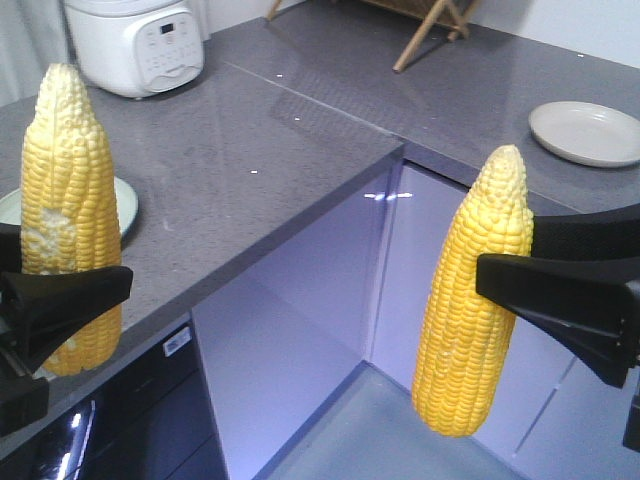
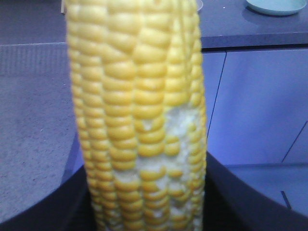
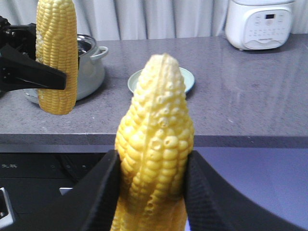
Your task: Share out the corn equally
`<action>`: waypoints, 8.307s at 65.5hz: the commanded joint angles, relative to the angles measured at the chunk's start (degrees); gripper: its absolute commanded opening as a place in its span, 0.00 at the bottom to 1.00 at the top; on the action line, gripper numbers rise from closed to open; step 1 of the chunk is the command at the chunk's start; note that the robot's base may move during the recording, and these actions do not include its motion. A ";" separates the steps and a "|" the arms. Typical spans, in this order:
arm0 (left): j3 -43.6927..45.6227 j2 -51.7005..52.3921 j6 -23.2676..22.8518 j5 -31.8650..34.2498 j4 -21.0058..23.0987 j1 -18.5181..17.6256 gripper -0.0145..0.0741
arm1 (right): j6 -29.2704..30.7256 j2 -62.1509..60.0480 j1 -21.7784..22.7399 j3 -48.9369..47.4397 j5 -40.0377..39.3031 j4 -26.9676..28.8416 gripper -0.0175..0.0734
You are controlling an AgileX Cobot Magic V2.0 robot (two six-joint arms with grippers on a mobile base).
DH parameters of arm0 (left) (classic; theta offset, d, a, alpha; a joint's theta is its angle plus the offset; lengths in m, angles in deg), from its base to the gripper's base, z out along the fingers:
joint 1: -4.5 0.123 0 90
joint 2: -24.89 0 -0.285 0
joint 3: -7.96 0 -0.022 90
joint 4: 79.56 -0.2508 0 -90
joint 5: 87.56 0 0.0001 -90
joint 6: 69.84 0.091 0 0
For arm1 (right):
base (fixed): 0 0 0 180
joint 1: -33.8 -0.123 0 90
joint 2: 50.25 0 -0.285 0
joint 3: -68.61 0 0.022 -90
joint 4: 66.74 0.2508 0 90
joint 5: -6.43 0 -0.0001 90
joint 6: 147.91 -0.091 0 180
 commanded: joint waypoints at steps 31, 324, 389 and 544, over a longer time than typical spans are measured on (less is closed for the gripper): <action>1.56 0.47 -0.06 3.44 1.61 0.03 0.43 | 0.27 -0.26 0.20 -1.49 -1.93 2.79 0.42; 1.56 0.47 -0.06 3.44 1.61 0.03 0.43 | 0.27 -0.26 0.20 -1.49 -1.93 2.79 0.42; 1.56 0.47 -0.06 3.44 1.61 0.03 0.43 | 0.27 -0.26 0.20 -1.49 -1.93 2.79 0.42; 1.56 0.47 -0.06 3.44 1.61 0.03 0.43 | 0.27 -0.26 0.20 -1.49 -1.93 2.79 0.42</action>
